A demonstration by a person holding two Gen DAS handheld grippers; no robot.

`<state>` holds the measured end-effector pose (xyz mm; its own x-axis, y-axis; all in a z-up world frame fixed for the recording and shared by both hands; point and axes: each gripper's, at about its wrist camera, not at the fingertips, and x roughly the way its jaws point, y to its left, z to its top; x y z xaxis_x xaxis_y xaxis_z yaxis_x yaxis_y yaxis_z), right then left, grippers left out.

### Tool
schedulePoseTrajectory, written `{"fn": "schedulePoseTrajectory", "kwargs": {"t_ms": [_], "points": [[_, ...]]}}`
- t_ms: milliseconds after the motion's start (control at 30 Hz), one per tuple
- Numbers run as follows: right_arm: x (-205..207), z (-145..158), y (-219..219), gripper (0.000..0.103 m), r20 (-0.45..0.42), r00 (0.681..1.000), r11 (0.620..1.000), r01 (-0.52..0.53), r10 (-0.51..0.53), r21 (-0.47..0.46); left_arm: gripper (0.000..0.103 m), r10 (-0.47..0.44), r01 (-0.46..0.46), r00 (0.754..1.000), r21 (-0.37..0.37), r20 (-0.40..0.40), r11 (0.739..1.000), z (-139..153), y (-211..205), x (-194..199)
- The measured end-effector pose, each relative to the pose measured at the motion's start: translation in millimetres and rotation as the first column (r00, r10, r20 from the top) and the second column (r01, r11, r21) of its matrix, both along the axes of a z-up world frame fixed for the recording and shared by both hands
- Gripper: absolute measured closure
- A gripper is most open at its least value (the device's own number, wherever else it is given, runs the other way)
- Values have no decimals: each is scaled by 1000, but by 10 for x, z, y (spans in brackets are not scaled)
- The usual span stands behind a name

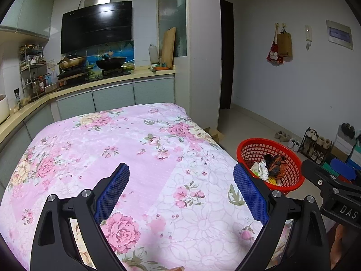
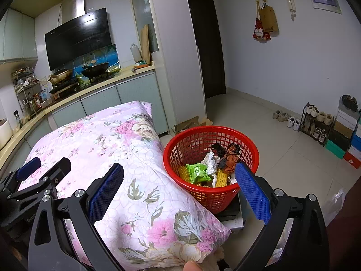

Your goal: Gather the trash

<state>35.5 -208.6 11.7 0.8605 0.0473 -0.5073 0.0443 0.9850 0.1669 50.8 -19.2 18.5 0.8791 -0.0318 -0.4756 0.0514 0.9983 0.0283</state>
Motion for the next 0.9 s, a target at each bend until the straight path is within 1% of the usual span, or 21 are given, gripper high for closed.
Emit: {"fn": "schedulePoseTrajectory", "kwargs": {"t_ms": [400,900], "points": [[49,-69,-56,7,-28,999,1000,17,-17,7,13,-45,46,998,16,-42,999,-103,-127,59],[70,-88,-67,7,-37,999,1000,15,-15,6,13,-44,45,998,23,-50,999,-108,-132,66]]}}
